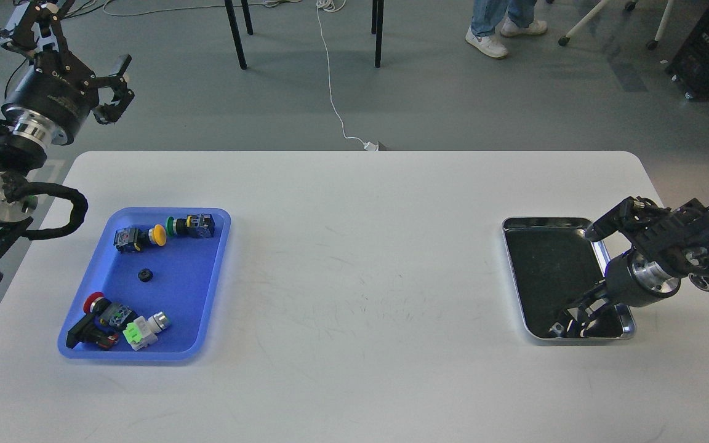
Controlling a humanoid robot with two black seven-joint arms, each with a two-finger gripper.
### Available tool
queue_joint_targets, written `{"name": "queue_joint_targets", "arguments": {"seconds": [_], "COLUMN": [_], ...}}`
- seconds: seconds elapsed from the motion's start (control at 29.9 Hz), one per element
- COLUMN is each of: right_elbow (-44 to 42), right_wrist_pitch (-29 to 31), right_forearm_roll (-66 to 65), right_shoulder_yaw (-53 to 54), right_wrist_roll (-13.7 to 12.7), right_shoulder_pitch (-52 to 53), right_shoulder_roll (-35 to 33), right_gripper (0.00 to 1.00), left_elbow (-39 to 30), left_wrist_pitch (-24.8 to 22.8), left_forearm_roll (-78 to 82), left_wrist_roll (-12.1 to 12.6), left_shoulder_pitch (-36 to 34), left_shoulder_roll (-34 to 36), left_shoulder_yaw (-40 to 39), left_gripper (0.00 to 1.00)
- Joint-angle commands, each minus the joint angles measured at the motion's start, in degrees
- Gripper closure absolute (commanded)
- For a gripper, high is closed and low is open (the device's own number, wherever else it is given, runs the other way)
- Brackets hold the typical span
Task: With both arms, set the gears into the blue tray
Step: 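Reach the right gripper into the silver tray and grasp another black piece, then carry the second black piece toward the table center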
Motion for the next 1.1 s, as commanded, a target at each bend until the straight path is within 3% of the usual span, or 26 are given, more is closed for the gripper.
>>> {"name": "queue_joint_targets", "arguments": {"seconds": [0.0,0.1,0.4,0.67,0.9,1.07], "right_elbow": [-0.16,-0.16,-0.25,0.37,-0.33,-5.69], "right_wrist_pitch": [-0.01,-0.01,-0.36,-0.45,-0.62,-2.90], "right_forearm_roll": [-0.18,-0.27,-0.18,0.96,7.81,10.89], "right_shoulder_yaw": [-0.32,-0.50,-0.15,4.16,4.51,4.69], "right_wrist_roll": [2.84,4.95,4.96,5.18,5.18,5.18], "right_shoulder_pitch": [0.05,-0.04,1.10,11.64,12.44,9.81], "right_shoulder_roll": [-0.13,-0.13,-0.39,0.57,10.22,19.54], "right_gripper": [0.72,0.75,0.83,0.83,0.83,0.83], "left_elbow": [-0.03,-0.03,0.06,0.06,-0.03,0.06], "left_wrist_pitch": [-0.11,-0.11,-0.11,-0.11,-0.11,-0.11], "left_forearm_roll": [-0.06,-0.06,0.02,0.02,0.02,0.02], "left_wrist_roll": [0.06,0.06,0.06,0.06,0.15,0.15], "left_shoulder_pitch": [0.00,0.00,0.00,0.00,0.00,0.00], "left_shoulder_roll": [0.20,0.29,0.38,0.64,0.64,1.08], "left_shoulder_yaw": [0.00,0.00,0.00,0.00,0.00,0.09], "left_gripper": [0.02,0.02,0.02,0.02,0.02,0.02]}}
